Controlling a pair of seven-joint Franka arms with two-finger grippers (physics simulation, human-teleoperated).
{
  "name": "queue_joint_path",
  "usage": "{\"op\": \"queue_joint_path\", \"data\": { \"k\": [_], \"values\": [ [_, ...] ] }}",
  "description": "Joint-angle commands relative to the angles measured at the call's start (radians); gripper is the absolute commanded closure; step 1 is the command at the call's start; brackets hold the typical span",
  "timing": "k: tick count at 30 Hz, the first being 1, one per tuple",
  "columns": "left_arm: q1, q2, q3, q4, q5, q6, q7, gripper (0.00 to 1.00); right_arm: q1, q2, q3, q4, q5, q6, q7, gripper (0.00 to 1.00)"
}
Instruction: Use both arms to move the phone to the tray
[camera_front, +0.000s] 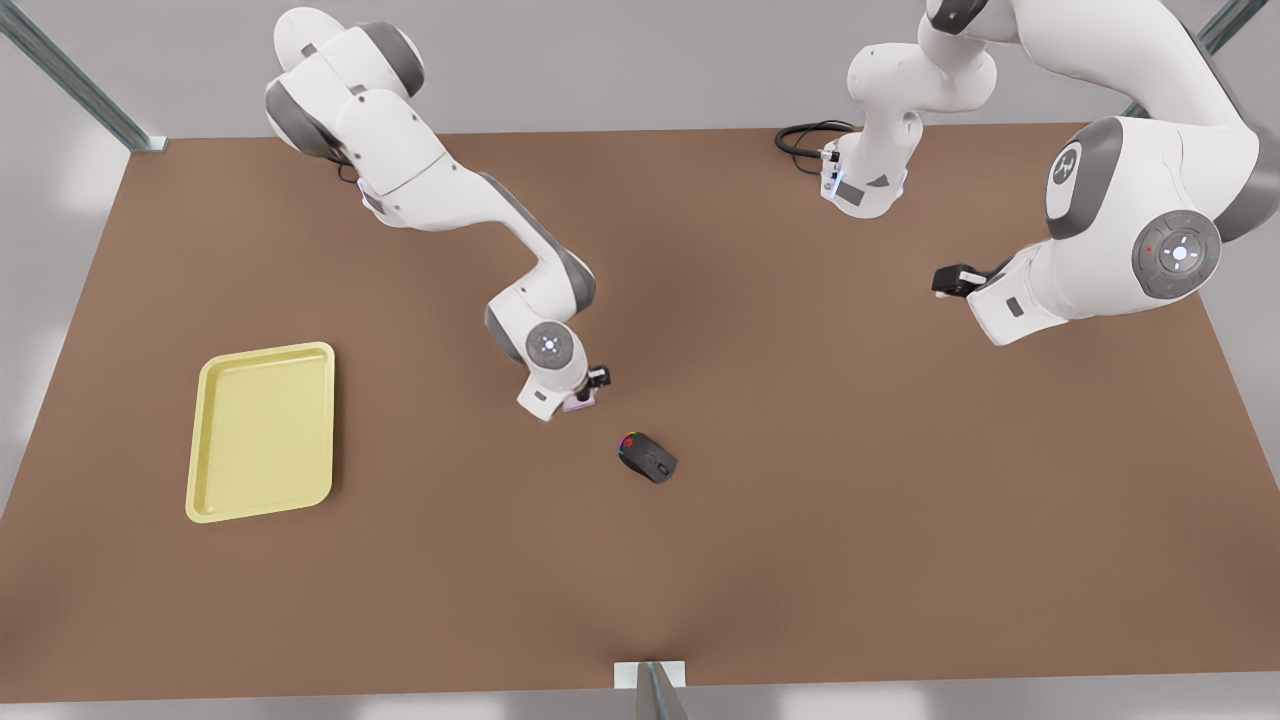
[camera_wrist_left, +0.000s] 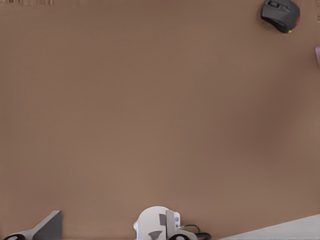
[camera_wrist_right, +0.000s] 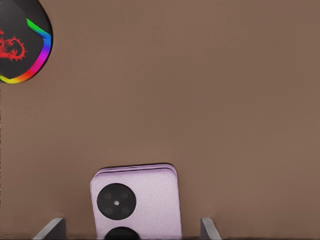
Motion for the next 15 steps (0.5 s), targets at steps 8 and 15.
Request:
{"op": "queue_joint_path", "data": {
  "k": [8, 15],
  "values": [
    [0.000, -0.021, -0.002, 0.005, -0.002, -0.002, 0.092, 0.00, -0.004, 0.012, 0.008, -0.042, -0.007, 0.086, -0.100, 0.00],
    [0.000, -0.019, 0.011, 0.005, 0.003, 0.000, 0.092, 0.00, 0.004, 0.017, 0.006, -0.052, -0.022, 0.083, -0.155, 0.00]
  ]
}}
